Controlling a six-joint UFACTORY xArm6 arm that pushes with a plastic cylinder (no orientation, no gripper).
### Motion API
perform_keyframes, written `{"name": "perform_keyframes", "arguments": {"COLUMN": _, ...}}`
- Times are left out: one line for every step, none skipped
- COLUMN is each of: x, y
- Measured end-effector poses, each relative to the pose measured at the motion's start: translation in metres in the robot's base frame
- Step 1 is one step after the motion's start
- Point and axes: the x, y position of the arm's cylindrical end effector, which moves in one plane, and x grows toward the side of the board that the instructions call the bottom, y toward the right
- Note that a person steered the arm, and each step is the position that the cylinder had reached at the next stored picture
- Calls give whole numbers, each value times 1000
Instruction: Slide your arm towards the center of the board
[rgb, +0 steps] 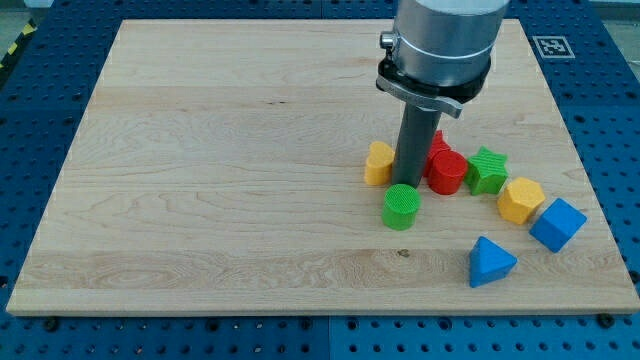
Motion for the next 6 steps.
{"name": "perform_keyframes", "arguments": {"x": -7, "y": -14}}
{"name": "perform_keyframes", "arguments": {"x": -26, "y": -17}}
{"name": "perform_keyframes", "arguments": {"x": -27, "y": -17}}
{"name": "perform_keyframes", "arguments": {"x": 8, "y": -18}}
{"name": "perform_keyframes", "arguments": {"x": -2, "y": -54}}
{"name": "perform_keyframes", "arguments": {"x": -20, "y": -66}}
